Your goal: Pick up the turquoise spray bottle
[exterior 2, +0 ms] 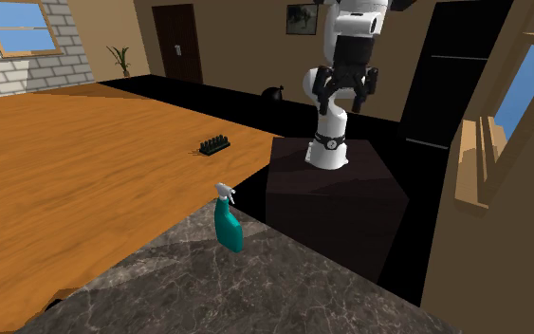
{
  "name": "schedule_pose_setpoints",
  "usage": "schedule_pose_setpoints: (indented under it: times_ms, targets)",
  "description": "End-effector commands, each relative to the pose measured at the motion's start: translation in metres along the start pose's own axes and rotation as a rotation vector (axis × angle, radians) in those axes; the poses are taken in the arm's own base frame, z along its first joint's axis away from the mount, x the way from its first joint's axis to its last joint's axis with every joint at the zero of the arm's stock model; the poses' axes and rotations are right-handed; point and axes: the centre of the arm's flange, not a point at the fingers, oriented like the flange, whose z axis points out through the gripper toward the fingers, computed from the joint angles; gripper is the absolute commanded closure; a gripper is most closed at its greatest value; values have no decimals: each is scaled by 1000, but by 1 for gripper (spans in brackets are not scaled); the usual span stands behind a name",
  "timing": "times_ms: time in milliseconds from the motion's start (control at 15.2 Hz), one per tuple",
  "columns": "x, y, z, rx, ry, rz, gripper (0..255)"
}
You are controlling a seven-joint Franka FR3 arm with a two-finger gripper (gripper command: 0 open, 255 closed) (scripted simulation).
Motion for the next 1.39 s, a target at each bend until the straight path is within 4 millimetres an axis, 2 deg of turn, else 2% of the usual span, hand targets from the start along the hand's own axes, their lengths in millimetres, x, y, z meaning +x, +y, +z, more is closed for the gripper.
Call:
schedule_pose_setpoints:
  times_ms: [0, 1320]
  targets:
    - [2, 9, 22, -8, -30, -42, 0]
    - [0, 152, 233, -81, -330, -421, 0]
